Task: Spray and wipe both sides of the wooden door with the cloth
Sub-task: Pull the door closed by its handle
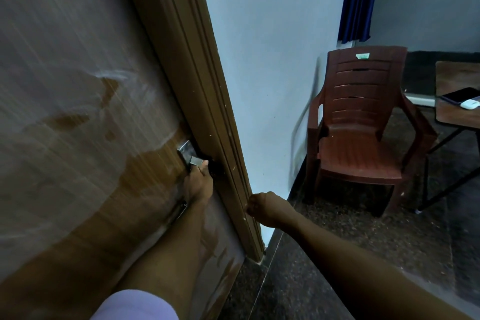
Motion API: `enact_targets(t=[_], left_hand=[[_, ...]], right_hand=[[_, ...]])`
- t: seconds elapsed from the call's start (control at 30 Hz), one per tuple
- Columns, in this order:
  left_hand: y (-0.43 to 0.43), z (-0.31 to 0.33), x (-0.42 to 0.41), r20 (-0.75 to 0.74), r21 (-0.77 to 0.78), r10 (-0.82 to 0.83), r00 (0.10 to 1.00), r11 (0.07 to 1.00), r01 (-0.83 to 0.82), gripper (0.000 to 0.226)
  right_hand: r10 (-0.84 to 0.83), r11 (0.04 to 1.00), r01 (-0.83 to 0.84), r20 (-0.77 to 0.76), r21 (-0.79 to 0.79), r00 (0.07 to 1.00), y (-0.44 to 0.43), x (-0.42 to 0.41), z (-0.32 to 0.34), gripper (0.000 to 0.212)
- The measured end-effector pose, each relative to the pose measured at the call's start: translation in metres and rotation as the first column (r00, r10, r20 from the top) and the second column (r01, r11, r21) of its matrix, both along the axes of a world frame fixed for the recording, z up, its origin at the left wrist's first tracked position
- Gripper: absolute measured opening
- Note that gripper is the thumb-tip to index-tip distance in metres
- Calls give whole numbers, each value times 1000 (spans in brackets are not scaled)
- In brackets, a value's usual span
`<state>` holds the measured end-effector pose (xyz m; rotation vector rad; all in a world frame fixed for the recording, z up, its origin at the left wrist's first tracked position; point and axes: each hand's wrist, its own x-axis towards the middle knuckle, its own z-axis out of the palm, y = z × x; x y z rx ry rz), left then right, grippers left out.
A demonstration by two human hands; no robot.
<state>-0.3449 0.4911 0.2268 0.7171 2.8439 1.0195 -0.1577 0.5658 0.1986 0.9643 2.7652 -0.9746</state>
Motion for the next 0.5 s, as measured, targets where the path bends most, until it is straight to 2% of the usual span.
enact_targets(t=[0.13, 0.33, 0.4, 0.5], left_hand=[[-2, 10, 3, -60, -111, 15, 998, 994, -21, 53], [-6, 18, 9, -123, -200, -12, 992, 980, -13, 52], [-7, 18, 10, -141, -229, -20, 990, 973, -12, 52], [-5, 8, 3, -138, -207, -20, 990, 978, -9, 53]], right_hand=[[-27, 999, 26, -34, -28, 999, -1, 0, 5, 19], [36, 999, -37, -36, -37, 999, -13, -7, -8, 12], [47, 993, -49, -23, -104, 999, -23, -25, -14, 25], [55, 983, -72, -104, -168, 993, -38, -63, -12, 40]])
